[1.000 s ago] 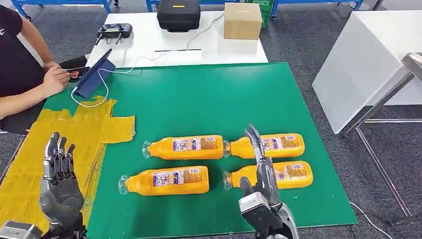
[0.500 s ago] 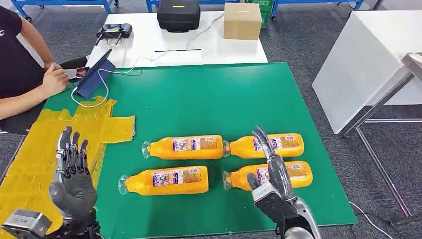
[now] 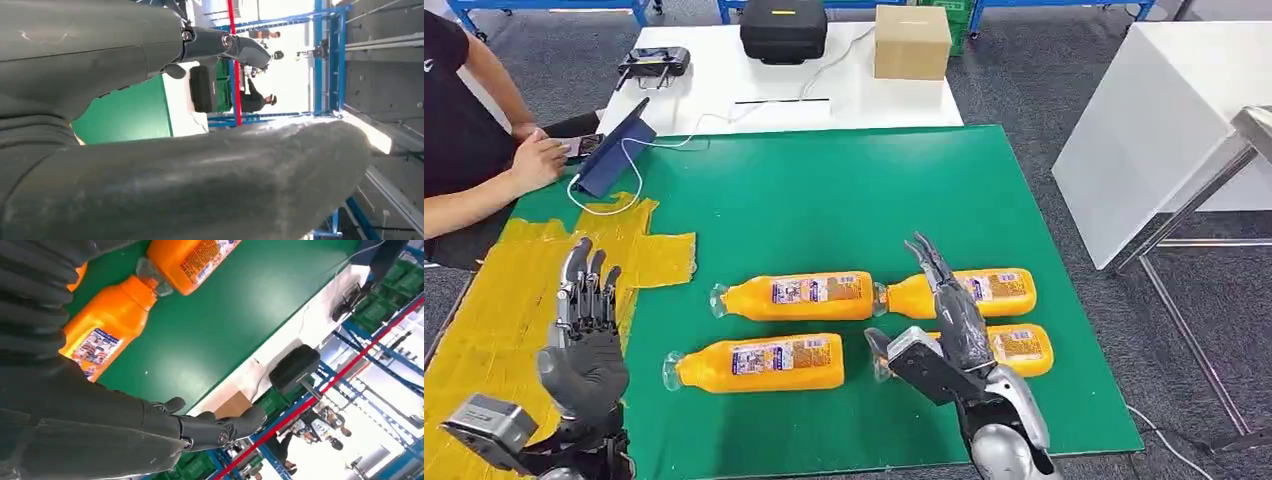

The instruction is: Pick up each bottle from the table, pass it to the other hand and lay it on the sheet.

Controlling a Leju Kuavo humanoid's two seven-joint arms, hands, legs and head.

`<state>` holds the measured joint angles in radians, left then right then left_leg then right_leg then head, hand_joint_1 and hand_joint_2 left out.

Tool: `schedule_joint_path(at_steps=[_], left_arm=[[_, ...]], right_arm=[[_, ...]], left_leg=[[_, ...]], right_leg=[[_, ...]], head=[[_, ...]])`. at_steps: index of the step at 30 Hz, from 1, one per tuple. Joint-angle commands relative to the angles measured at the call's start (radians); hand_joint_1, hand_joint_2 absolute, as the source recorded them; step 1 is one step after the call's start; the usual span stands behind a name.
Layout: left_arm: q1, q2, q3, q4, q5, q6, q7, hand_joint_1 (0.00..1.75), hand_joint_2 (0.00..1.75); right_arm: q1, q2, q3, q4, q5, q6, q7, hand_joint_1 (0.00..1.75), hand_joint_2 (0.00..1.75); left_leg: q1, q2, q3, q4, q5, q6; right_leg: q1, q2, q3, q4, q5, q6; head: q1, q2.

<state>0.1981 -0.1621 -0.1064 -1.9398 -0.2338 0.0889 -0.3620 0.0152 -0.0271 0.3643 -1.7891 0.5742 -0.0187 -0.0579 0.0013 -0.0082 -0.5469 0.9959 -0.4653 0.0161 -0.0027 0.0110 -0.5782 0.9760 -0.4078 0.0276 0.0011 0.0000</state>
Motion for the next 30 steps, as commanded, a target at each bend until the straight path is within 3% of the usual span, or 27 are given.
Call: schedule_joint_path(at_steps=[1, 9, 30], left_arm=[[-0.117, 0.031, -0.031, 0.127, 0.026, -0.04, 0.031, 0.0, 0.0], [-0.155, 0.038, -0.048, 0.156, 0.036, -0.05, 0.046, 0.0, 0.0], [-0.174, 0.047, -0.045, 0.168, 0.042, -0.042, 0.052, 0.0, 0.0]], right_arm=[[-0.261, 0.016, 0.167, 0.274, 0.045, 0.062, 0.118, 0.0, 1.75], [-0.344, 0.044, 0.31, 0.371, 0.035, 0.085, 0.185, 0.0, 1.75], [-0.366, 0.049, 0.367, 0.433, 0.005, 0.106, 0.199, 0.0, 1.75]], left_leg=[[0.001, 0.006, 0.003, -0.002, 0.0, -0.002], [0.0, 0.003, 0.003, -0.002, 0.002, -0.003], [0.0, 0.001, 0.002, -0.001, 0.002, -0.003]], right_leg=[[0.001, 0.005, 0.001, -0.001, 0.002, -0.001], [0.0, 0.002, 0.002, -0.001, 0.001, 0.0], [0.0, 0.0, 0.001, -0.001, 0.001, 0.0]], head=[[0.0, 0.0], [0.0, 0.0], [0.0, 0.0]])
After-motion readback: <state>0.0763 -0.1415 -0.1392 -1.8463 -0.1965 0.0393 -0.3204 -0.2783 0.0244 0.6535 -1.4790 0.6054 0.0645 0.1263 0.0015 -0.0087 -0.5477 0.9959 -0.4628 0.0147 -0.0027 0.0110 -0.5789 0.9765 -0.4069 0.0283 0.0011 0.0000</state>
